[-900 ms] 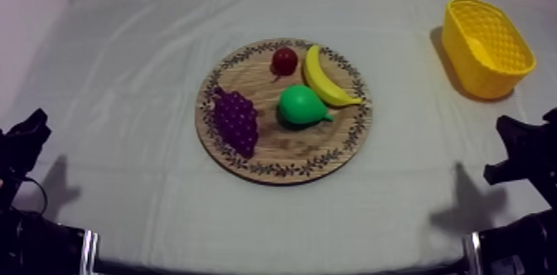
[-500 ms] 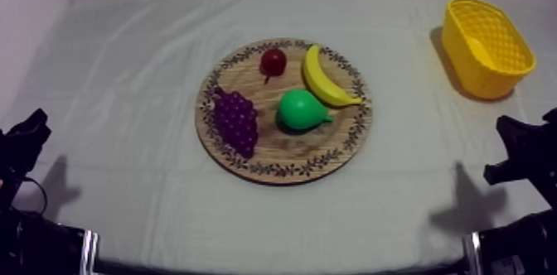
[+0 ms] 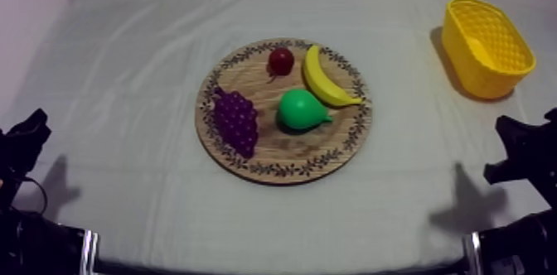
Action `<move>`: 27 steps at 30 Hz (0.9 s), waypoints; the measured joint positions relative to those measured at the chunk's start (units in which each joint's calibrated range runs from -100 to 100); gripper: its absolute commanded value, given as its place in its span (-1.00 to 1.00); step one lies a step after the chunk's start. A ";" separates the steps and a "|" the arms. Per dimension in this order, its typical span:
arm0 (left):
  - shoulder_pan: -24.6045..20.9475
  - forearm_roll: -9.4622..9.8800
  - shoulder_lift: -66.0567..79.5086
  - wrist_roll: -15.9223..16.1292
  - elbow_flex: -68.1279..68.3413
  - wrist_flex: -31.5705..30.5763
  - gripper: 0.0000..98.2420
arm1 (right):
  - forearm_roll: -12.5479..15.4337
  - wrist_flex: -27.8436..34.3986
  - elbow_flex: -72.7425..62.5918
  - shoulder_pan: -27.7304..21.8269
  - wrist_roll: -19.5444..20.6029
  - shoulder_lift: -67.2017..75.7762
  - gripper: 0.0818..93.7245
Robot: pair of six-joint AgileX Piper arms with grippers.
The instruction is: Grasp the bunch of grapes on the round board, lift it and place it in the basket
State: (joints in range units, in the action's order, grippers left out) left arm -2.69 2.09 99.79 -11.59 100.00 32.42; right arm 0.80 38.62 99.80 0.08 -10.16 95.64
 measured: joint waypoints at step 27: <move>0.00 0.00 0.00 0.00 0.00 0.00 -1.00 | 3.94 -10.60 -17.94 4.46 -2.17 -27.05 -0.99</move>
State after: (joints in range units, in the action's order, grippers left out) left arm -2.69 2.09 99.79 -11.59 100.00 32.42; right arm 4.75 28.02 81.85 4.54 -12.34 68.60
